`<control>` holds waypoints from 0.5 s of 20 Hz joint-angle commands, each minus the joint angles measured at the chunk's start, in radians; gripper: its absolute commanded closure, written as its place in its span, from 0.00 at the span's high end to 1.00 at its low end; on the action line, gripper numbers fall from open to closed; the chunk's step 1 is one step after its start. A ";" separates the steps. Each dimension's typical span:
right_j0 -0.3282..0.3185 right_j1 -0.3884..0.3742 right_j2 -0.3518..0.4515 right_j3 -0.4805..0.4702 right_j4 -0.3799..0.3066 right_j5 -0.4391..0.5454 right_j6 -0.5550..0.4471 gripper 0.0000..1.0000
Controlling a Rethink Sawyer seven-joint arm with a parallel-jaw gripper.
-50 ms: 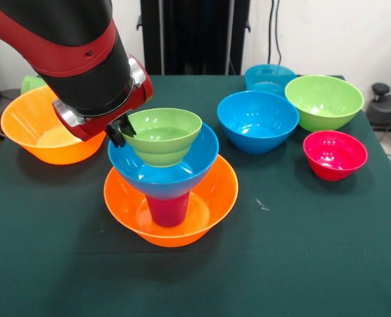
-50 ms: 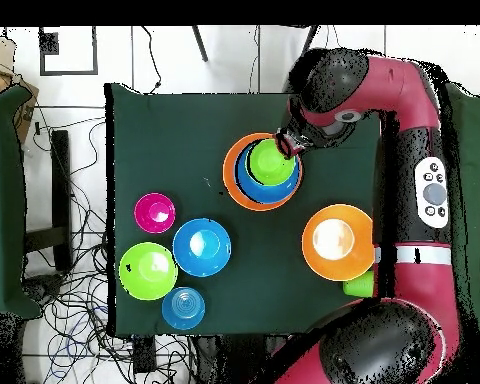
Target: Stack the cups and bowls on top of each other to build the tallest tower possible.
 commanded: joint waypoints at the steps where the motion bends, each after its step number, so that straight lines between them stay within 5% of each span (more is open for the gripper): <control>1: 0.009 0.004 -0.072 0.060 -0.055 -0.056 -0.252 0.00; 10: 0.020 0.021 -0.076 0.036 -0.063 -0.034 -0.253 0.00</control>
